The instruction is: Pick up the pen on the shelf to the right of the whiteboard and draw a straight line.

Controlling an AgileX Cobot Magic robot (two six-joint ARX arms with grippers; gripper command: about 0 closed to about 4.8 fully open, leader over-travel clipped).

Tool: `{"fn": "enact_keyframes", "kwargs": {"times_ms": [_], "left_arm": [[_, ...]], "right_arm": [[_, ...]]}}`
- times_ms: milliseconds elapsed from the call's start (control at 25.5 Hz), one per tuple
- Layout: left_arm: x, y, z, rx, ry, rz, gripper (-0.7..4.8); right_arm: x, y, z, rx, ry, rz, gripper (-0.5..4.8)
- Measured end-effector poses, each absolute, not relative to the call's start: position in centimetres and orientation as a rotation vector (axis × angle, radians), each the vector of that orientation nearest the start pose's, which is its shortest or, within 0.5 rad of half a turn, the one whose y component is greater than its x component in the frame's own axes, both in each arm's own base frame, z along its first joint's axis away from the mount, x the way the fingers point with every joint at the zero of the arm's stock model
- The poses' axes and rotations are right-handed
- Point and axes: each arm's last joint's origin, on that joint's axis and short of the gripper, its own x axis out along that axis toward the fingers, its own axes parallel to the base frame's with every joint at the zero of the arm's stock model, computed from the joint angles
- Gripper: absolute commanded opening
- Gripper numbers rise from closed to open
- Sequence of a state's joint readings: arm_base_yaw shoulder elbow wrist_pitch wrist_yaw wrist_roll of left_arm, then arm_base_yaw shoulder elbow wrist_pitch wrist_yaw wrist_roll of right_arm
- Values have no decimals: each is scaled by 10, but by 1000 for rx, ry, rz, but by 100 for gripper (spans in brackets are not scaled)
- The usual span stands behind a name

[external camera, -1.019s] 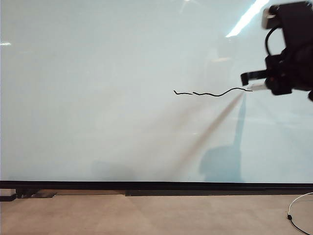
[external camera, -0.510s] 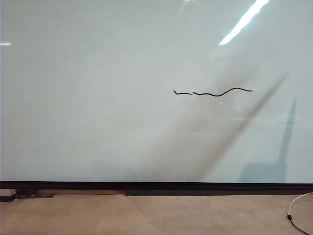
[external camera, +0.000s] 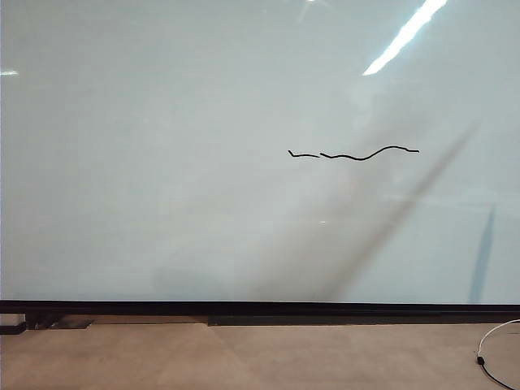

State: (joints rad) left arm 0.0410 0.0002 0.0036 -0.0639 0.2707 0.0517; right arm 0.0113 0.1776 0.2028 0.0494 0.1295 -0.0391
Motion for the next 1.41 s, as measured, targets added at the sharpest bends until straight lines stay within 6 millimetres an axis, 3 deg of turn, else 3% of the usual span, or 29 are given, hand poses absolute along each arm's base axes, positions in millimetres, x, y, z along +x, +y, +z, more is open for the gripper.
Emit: {"fn": "enact_keyframes", "kwargs": {"times_ms": [157,470,941,1411], "left_arm": [[96,-4,159,42,53,-236,-5],[97,-1,163,100,4,-148,-5],[97,1,172,189,-88,-62,-5],[97,1,169,187,-54,-66,-5]], "right_arm": [[89,1,200,-4,-39,-85,-5],[95,10,176,-33,-64,-38,-4],[96,12,174,-107,-94,7,-4],[96,12,174,-108,-87,7,-4]]}}
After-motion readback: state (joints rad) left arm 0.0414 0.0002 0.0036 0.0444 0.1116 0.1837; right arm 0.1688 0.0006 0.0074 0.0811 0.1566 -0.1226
